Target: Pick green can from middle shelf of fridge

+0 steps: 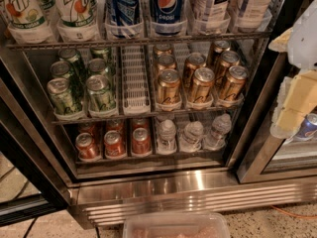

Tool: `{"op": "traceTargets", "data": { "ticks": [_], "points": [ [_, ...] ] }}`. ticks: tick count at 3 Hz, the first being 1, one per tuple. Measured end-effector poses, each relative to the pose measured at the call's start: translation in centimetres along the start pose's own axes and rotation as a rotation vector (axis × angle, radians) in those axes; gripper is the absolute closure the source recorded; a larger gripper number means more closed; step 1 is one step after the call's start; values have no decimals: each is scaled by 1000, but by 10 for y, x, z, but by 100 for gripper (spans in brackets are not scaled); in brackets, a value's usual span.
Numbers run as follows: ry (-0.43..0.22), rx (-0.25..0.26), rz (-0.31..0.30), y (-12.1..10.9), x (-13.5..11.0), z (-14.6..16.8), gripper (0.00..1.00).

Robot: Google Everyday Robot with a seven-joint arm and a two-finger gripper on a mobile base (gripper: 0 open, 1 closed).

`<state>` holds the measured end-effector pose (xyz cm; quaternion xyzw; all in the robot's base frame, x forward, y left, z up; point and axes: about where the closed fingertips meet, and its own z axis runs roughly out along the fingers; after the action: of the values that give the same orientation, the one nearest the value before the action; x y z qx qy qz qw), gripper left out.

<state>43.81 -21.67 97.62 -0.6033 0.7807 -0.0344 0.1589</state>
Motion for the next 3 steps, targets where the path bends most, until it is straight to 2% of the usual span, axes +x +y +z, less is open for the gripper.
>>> {"op": "traceTargets", "data": {
  "ticks": [1, 2, 3],
  "points": [
    [0, 0, 0, 0, 0, 0, 0],
    [-42, -44, 1, 17, -16, 23, 0],
    [-128, -78, -19, 48, -53, 53, 0]
  ]
}}
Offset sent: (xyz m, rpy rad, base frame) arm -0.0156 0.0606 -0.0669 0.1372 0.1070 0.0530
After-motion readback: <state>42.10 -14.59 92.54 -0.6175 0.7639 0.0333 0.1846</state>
